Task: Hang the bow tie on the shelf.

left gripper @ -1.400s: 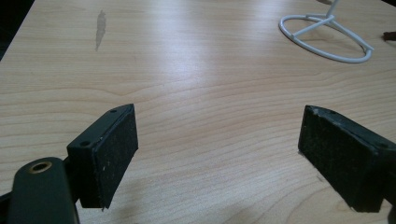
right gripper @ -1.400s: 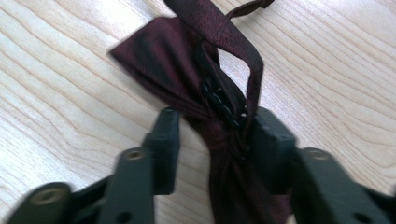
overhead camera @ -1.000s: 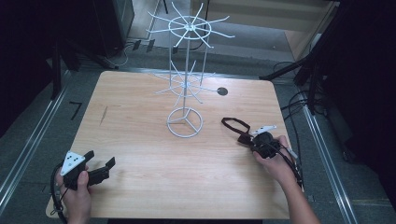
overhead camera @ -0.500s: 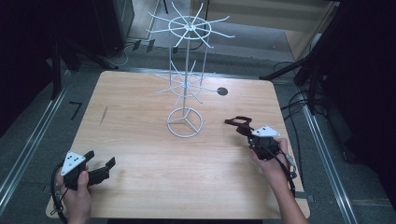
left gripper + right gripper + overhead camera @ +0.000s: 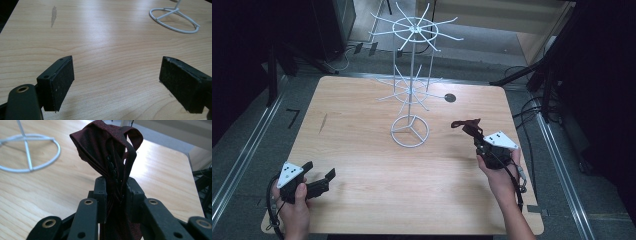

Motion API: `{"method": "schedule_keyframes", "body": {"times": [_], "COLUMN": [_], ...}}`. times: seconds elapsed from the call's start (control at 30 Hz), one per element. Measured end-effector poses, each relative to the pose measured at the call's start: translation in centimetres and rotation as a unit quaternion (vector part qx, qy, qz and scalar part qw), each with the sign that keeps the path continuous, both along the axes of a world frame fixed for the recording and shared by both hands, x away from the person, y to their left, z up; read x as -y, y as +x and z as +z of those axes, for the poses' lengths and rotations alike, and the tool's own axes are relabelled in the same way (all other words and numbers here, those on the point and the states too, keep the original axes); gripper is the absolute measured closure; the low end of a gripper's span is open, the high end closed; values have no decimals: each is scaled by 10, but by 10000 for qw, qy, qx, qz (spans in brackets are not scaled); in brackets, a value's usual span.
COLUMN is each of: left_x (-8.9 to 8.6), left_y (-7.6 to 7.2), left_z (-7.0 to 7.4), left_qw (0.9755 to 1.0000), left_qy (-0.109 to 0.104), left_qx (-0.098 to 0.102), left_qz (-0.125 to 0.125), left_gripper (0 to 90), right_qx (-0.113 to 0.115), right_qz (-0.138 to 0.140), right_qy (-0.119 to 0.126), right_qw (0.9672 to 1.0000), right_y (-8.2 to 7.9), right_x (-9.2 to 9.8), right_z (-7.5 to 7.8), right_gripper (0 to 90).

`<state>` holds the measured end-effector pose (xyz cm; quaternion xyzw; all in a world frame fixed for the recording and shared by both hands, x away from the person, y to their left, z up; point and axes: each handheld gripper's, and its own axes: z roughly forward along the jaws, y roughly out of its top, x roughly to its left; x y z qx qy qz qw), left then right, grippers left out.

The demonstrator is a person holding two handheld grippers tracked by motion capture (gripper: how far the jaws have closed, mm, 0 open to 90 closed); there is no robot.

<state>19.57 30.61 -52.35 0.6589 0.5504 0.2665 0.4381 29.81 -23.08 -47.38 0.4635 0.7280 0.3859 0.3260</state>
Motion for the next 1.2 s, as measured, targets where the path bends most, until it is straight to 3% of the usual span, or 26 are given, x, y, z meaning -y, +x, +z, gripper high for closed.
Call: {"method": "schedule_keyframes", "body": {"times": [0.07, 0.47, 0.77, 0.93, 1.2], "left_x": [0, 0, 0, 0, -1], "left_y": [0, 0, 0, 0, 0], "left_z": [0, 0, 0, 0, 0], "left_qw": [10000, 10000, 10000, 10000, 10000], "left_qy": [-4, -10, -22, -30, -30], "left_qx": [-8, -4, -1, -1, 5], "left_qz": [5, 13, 8, 7, 10], "left_gripper": [132, 130, 130, 129, 129], "right_qx": [169, 497, 602, 722, 805], "right_qz": [-1, -65, -23, -45, -23], "right_qy": [130, 240, 226, 386, 440], "right_qw": [9998, 9985, 9979, 9966, 9958], "right_y": [-2, 0, 4, 6, 9], "right_x": [-1, -9, -19, -24, -31], "right_z": [5, 21, 35, 48, 60], "right_gripper": [754, 753, 750, 747, 747]}}
